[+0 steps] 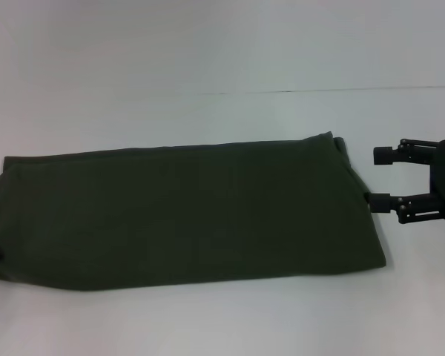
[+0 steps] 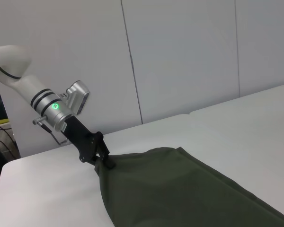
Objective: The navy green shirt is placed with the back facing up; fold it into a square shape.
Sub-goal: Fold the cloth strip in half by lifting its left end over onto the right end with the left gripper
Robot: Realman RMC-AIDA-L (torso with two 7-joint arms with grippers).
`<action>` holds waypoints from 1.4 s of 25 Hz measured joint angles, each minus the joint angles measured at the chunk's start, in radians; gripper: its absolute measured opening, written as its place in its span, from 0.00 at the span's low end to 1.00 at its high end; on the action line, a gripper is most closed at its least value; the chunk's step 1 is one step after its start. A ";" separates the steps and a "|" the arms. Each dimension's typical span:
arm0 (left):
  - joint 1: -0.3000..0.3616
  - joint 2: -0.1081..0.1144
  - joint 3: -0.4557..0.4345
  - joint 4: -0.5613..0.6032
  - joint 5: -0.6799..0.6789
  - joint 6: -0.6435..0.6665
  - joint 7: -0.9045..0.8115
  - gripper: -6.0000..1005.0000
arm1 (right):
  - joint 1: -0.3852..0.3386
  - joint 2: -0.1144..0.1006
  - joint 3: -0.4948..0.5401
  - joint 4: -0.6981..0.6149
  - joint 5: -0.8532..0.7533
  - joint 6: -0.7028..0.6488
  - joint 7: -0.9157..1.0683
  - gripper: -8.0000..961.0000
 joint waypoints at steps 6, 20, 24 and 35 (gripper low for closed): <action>0.010 0.028 -0.012 0.006 0.005 -0.003 0.044 0.10 | 0.003 0.001 0.001 0.002 0.001 0.008 0.008 0.98; -0.001 0.052 -0.027 0.062 -0.016 0.052 0.093 0.11 | -0.005 0.001 0.007 0.001 0.004 0.060 0.018 0.98; -0.082 0.032 -0.025 0.157 -0.138 0.203 0.170 0.11 | -0.029 -0.013 0.065 -0.001 0.007 0.086 0.032 0.98; -0.491 -0.214 0.288 0.141 -0.264 0.181 0.321 0.12 | -0.102 -0.046 0.215 -0.004 0.009 0.163 0.118 0.98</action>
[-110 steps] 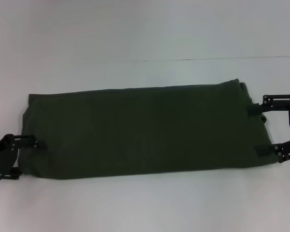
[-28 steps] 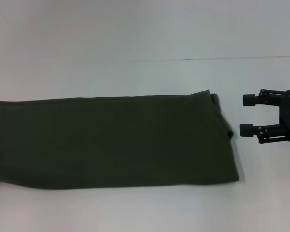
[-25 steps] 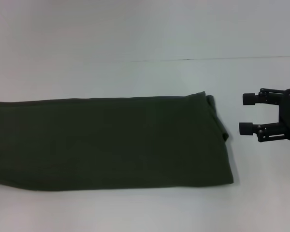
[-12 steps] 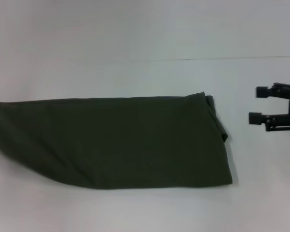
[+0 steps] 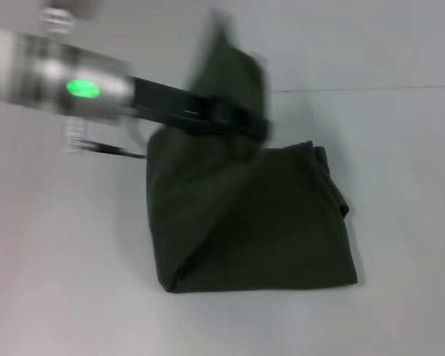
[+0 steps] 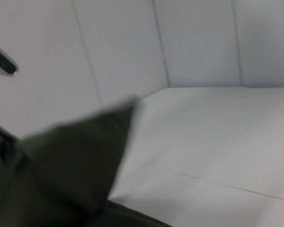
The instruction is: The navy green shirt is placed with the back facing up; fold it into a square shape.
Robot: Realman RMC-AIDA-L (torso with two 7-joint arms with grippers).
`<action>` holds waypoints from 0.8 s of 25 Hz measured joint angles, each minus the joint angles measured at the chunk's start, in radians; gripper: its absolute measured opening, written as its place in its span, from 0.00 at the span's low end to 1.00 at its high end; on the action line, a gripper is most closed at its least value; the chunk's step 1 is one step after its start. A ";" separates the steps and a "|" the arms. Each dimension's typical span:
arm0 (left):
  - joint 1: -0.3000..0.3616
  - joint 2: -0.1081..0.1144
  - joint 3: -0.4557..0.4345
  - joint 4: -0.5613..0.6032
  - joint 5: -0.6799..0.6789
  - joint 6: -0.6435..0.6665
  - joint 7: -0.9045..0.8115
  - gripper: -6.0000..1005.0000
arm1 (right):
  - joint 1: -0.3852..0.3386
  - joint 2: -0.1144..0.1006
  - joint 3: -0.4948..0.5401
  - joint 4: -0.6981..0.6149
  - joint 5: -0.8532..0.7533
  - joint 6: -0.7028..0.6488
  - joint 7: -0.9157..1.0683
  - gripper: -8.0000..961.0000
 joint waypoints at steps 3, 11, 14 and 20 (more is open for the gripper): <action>-0.039 -0.092 0.110 -0.032 0.001 -0.191 -0.011 0.13 | -0.009 -0.005 0.005 0.000 0.000 0.017 0.014 0.98; -0.057 -0.149 0.233 -0.356 -0.195 -0.524 0.029 0.13 | -0.011 -0.018 0.002 0.000 0.000 0.025 0.030 0.98; -0.018 -0.144 0.232 -0.287 -0.332 -0.370 0.076 0.14 | -0.009 -0.022 -0.004 0.000 -0.005 0.032 0.030 0.98; 0.094 -0.107 0.167 -0.055 -0.549 0.065 0.183 0.32 | 0.013 -0.024 -0.005 0.010 -0.002 0.029 0.051 0.98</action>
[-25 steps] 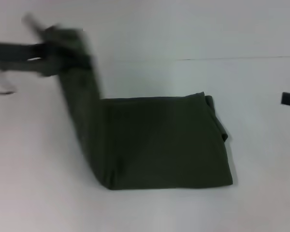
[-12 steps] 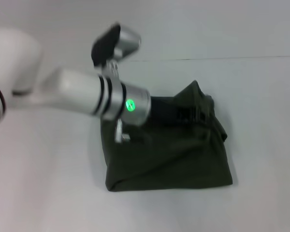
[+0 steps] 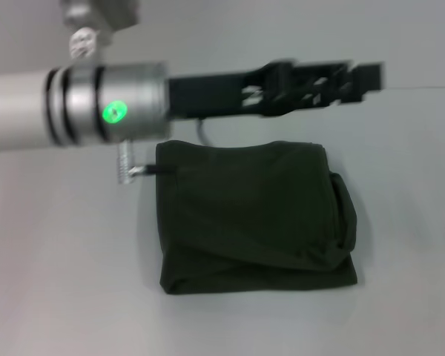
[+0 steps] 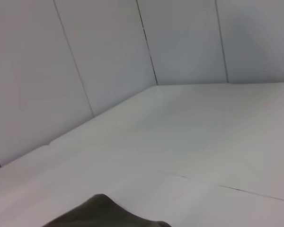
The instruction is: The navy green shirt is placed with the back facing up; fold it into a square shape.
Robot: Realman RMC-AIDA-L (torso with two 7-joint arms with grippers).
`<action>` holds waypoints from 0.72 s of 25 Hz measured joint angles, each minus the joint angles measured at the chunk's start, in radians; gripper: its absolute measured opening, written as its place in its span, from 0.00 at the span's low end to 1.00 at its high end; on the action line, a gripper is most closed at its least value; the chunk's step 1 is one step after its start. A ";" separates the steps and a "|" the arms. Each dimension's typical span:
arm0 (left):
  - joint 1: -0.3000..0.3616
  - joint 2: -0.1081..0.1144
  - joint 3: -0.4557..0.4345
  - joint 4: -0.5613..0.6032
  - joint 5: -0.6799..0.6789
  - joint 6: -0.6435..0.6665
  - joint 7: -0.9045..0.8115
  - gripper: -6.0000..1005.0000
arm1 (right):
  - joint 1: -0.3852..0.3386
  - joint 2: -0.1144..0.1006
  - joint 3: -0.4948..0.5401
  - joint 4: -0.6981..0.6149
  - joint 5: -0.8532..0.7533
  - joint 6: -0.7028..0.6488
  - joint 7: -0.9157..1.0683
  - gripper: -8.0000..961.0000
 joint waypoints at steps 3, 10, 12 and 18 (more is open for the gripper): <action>0.068 0.000 -0.028 -0.012 -0.011 0.033 0.130 0.44 | 0.006 0.004 0.000 0.000 0.001 -0.005 0.006 0.98; 0.135 0.001 -0.033 -0.039 -0.013 0.025 0.233 0.72 | 0.019 0.008 -0.008 0.003 -0.002 -0.006 0.017 0.98; 0.139 0.001 -0.029 -0.039 -0.008 0.030 0.264 0.80 | 0.022 0.008 -0.012 0.003 -0.003 -0.001 0.028 0.98; 0.177 0.022 -0.015 -0.026 0.052 -0.046 0.429 0.94 | 0.054 0.007 -0.019 -0.020 -0.004 0.017 0.220 0.98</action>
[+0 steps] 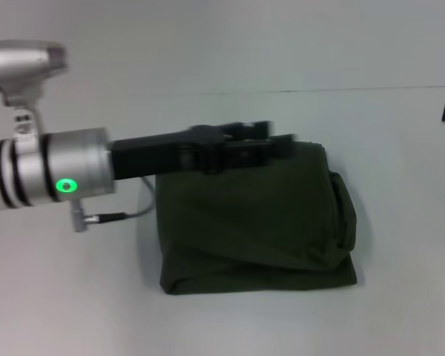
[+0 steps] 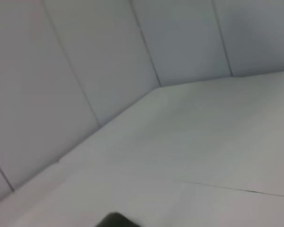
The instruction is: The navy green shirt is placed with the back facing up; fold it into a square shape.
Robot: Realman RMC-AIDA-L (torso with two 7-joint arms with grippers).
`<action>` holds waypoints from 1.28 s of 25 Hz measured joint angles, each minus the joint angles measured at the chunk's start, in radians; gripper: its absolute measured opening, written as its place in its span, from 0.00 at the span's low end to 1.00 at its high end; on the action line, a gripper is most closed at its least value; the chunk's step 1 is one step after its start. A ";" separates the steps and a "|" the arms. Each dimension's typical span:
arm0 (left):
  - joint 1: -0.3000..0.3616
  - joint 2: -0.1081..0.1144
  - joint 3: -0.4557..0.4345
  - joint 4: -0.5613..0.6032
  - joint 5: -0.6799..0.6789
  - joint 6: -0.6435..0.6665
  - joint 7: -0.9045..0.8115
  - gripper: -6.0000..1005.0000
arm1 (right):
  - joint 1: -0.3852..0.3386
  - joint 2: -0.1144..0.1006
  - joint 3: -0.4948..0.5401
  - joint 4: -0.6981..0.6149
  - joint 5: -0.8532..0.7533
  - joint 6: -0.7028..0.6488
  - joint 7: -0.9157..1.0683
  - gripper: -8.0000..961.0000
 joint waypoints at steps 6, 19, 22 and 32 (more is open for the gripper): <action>0.039 0.043 -0.001 0.008 0.013 -0.053 0.050 0.94 | 0.093 -0.025 -0.166 -0.030 -0.008 0.041 0.507 0.98; 0.045 0.084 -0.011 0.033 0.019 -0.049 0.088 0.94 | 0.288 -0.010 -0.456 0.145 -0.122 0.287 0.890 0.98; 0.043 0.086 -0.011 0.051 0.018 -0.043 0.087 0.94 | 0.311 -0.003 -0.477 0.158 -0.146 0.328 0.927 0.98; 0.051 0.083 -0.021 0.061 0.012 -0.044 0.088 0.94 | 0.330 0.037 -0.496 0.220 -0.146 0.409 0.943 0.98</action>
